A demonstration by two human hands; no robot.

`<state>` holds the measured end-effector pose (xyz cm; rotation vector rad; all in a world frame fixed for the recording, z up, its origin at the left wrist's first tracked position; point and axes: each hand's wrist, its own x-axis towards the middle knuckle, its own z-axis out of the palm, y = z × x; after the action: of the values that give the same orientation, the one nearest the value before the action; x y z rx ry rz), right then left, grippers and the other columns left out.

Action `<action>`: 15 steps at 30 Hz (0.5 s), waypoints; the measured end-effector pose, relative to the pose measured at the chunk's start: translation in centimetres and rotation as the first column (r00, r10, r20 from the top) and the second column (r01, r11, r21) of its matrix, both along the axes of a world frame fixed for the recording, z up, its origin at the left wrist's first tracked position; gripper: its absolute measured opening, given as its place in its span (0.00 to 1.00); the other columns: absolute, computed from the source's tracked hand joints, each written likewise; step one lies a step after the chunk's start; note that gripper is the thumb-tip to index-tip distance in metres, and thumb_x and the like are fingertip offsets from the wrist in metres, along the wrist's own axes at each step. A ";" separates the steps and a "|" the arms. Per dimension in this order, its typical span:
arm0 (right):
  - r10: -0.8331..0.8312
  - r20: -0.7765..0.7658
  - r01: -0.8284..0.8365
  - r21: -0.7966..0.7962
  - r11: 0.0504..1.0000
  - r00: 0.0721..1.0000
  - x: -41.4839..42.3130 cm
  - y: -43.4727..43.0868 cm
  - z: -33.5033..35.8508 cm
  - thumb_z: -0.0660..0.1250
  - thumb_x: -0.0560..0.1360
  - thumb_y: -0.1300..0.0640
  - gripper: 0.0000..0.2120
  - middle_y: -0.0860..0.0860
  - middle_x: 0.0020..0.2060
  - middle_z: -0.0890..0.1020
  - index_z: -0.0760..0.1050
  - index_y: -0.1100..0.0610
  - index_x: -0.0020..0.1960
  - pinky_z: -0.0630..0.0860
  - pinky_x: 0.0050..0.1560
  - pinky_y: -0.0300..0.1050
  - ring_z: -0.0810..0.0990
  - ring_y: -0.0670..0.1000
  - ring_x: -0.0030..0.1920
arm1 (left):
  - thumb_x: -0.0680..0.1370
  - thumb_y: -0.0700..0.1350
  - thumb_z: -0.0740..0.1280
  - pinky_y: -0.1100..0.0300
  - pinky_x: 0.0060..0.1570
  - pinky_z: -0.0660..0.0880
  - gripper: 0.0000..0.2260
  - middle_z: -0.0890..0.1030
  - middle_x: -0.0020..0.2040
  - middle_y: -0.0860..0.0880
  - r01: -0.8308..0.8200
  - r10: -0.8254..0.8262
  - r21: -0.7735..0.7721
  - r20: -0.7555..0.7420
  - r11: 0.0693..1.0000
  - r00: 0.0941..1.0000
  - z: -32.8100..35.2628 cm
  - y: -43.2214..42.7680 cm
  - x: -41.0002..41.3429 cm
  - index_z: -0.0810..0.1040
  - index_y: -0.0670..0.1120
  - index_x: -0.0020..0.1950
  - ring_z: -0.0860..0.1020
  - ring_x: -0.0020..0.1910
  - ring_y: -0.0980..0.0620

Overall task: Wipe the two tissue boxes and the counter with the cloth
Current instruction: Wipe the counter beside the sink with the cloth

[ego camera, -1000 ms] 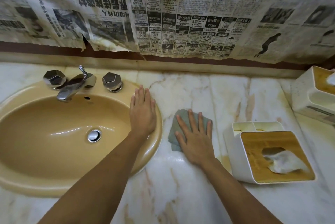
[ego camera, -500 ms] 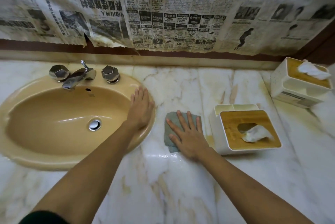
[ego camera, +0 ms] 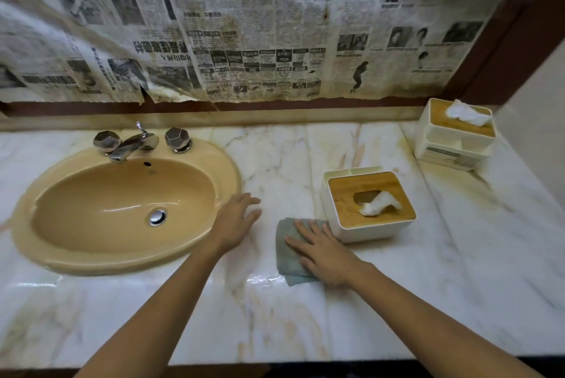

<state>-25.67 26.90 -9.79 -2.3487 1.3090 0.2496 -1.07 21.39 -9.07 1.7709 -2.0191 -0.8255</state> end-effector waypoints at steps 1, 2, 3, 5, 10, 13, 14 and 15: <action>0.017 0.051 -0.017 0.005 1.000 0.999 -0.5 0.2 1.1 0.55 0.84 0.52 0.23 0.53 0.81 0.49 0.62 0.48 0.78 0.45 0.78 0.53 0.49 0.55 0.80 | 0.82 0.47 0.65 0.53 0.68 0.66 0.13 0.76 0.67 0.47 -0.001 0.000 -0.015 -0.033 1.000 0.999 0.5 0.3 -0.7 0.79 0.47 0.65 0.72 0.68 0.48; 0.008 0.125 -0.008 0.004 1.000 0.992 -1.0 0.4 2.3 0.56 0.83 0.53 0.20 0.52 0.80 0.56 0.69 0.50 0.74 0.52 0.77 0.50 0.56 0.54 0.79 | 0.81 0.47 0.65 0.54 0.66 0.68 0.10 0.79 0.63 0.50 -0.014 0.013 -0.005 -0.086 1.000 0.996 1.0 0.5 -1.6 0.80 0.49 0.61 0.75 0.64 0.50; -0.014 0.209 0.015 -0.005 1.000 0.978 -1.5 0.6 3.4 0.57 0.83 0.54 0.17 0.52 0.77 0.65 0.74 0.51 0.70 0.60 0.74 0.47 0.64 0.52 0.75 | 0.81 0.47 0.66 0.56 0.62 0.71 0.09 0.81 0.59 0.53 -0.027 0.031 0.029 -0.150 0.999 0.988 1.7 0.6 -2.5 0.81 0.51 0.59 0.78 0.60 0.53; -0.060 0.349 0.080 -0.042 0.996 0.935 -2.7 0.7 5.8 0.60 0.82 0.55 0.15 0.48 0.66 0.79 0.79 0.51 0.65 0.70 0.63 0.41 0.76 0.48 0.64 | 0.80 0.47 0.66 0.59 0.53 0.74 0.07 0.83 0.53 0.54 -0.037 0.060 0.090 -0.257 0.995 0.965 3.3 0.5 -4.5 0.82 0.52 0.55 0.81 0.51 0.54; -0.209 0.604 0.319 -0.081 0.944 0.769 -7.4 -0.5 11.0 0.64 0.80 0.57 0.10 0.41 0.45 0.85 0.83 0.49 0.56 0.77 0.48 0.42 0.82 0.44 0.44 | 0.80 0.46 0.66 0.62 0.45 0.73 0.07 0.84 0.51 0.52 -0.043 0.087 0.121 -0.382 0.992 0.920 6.8 -0.1 -8.8 0.83 0.51 0.54 0.83 0.48 0.52; -0.328 0.684 0.528 -0.099 0.844 0.652 -11.1 -1.8 11.8 0.64 0.80 0.56 0.09 0.41 0.43 0.84 0.83 0.48 0.54 0.78 0.45 0.43 0.81 0.43 0.42 | 0.81 0.48 0.65 0.60 0.50 0.74 0.08 0.82 0.54 0.53 -0.027 0.068 0.111 -0.376 0.993 0.924 8.1 -0.9 -10.8 0.82 0.51 0.57 0.81 0.51 0.53; -0.374 0.672 0.595 -0.123 0.794 0.639 -12.3 -2.3 11.5 0.64 0.80 0.55 0.09 0.43 0.46 0.84 0.82 0.47 0.55 0.76 0.44 0.40 0.79 0.42 0.43 | 0.81 0.48 0.64 0.59 0.50 0.74 0.10 0.82 0.56 0.53 -0.025 0.065 0.116 -0.360 0.993 0.931 8.4 -1.2 -11.5 0.80 0.51 0.60 0.80 0.52 0.53; -0.435 0.639 0.651 -0.138 0.746 0.634 -13.5 -2.8 11.1 0.63 0.80 0.54 0.10 0.44 0.49 0.83 0.80 0.47 0.57 0.73 0.43 0.38 0.78 0.42 0.44 | 0.81 0.49 0.64 0.59 0.50 0.74 0.11 0.80 0.58 0.52 -0.025 0.071 0.140 -0.338 0.990 0.938 8.6 -1.6 -12.2 0.78 0.50 0.63 0.80 0.53 0.52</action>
<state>-39.13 24.12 1.31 -1.8730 1.7534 -0.9073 -13.25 19.76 -0.48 1.6014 -1.7226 -1.1863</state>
